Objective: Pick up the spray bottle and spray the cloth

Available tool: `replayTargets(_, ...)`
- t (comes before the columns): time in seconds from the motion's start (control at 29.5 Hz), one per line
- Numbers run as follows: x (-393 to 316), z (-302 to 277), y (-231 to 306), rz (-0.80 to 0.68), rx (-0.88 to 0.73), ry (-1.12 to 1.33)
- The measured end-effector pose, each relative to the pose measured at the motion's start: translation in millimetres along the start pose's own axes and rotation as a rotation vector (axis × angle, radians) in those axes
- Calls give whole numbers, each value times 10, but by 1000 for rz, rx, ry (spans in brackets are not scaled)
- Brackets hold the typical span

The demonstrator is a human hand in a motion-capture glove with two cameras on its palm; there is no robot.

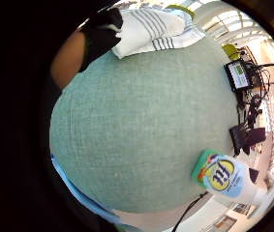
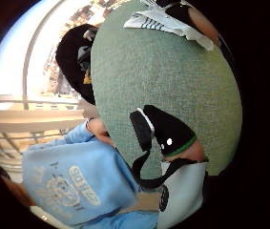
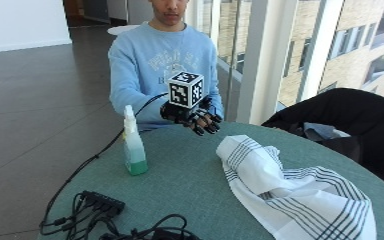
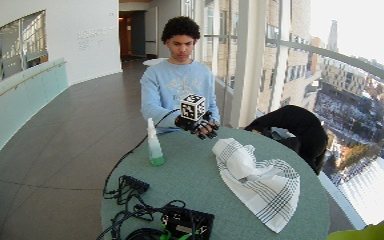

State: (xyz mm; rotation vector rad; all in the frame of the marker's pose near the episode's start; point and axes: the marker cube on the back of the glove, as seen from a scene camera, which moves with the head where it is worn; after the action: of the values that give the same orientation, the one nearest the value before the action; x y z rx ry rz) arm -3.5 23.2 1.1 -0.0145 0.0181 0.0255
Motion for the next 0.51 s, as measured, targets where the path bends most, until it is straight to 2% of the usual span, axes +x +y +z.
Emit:
replayTargets(0.17, 42, -32, 350, 10, 57, 22)
replayTargets(0.37, 142, -113, 895, 82, 130, 17)
replayTargets(0.51, 252, -177, 1280, 153, 234, -17)
